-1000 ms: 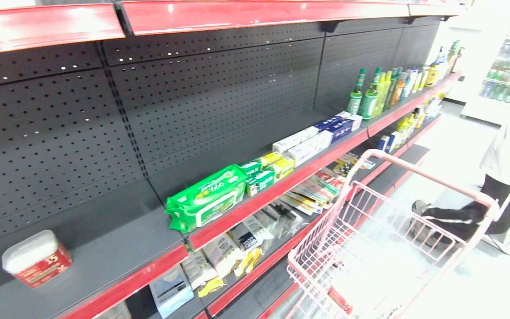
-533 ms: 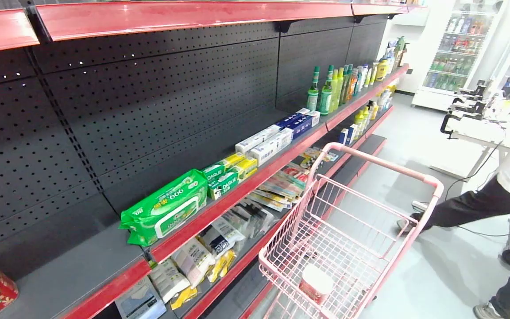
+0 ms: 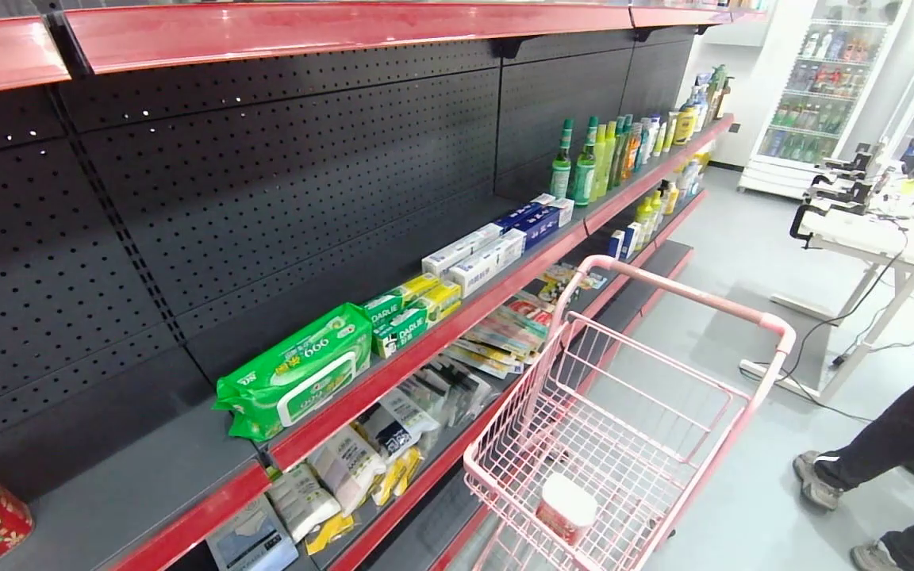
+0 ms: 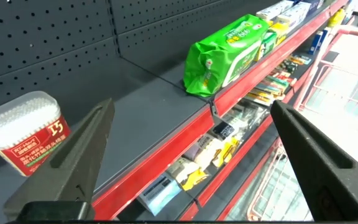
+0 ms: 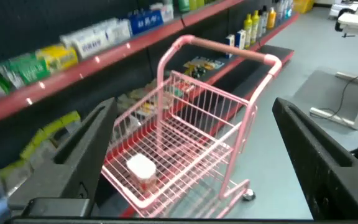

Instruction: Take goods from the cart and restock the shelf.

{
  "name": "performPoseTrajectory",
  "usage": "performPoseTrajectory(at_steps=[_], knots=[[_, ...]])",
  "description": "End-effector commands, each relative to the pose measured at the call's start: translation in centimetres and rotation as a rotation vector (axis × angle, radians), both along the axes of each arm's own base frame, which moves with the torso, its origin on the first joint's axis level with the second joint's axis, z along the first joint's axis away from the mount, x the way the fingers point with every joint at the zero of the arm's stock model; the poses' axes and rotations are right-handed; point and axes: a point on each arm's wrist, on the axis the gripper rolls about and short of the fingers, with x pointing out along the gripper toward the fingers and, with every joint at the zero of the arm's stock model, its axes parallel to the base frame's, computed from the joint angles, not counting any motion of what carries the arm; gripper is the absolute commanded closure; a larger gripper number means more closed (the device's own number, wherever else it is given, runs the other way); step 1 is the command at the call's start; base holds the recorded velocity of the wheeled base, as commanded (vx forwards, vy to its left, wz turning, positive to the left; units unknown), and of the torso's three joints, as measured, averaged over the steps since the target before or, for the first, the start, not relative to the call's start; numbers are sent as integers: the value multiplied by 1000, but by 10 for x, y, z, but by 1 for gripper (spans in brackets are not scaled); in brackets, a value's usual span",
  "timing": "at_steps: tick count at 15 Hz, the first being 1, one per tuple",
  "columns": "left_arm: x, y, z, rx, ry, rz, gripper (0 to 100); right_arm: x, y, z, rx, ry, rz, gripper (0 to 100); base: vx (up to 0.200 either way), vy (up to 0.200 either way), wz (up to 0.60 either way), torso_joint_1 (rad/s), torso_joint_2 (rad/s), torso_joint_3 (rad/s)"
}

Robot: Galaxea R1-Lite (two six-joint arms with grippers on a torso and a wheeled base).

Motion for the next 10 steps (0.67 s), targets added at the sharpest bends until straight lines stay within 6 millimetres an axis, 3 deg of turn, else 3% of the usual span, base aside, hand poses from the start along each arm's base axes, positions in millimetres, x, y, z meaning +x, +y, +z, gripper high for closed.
performPoseTrajectory(at_steps=[1,2,3,4,5,6,7,10], knots=[[0,0,0,0,0,0,0,80,-1,129,180,154,-59,0,0,0,0,0,0,0],[0,0,0,0,0,0,0,114,-2,124,57,273,-63,0,0,0,0,0,0,0],[0,0,0,0,0,0,0,155,-5,110,18,405,-72,0,0,0,0,0,0,0],[0,0,0,0,0,0,0,183,-6,102,21,457,-69,0,0,0,0,0,0,0],[0,0,0,0,0,0,0,248,-5,75,12,530,-49,0,0,0,0,0,0,0],[0,0,0,0,0,0,0,268,-4,60,2,593,-38,0,0,0,0,0,0,0],[0,0,0,0,0,0,0,306,-6,23,-55,741,38,0,0,0,0,0,0,0],[0,0,0,0,0,0,0,346,-10,-28,-226,871,242,0,0,0,0,0,0,0]])
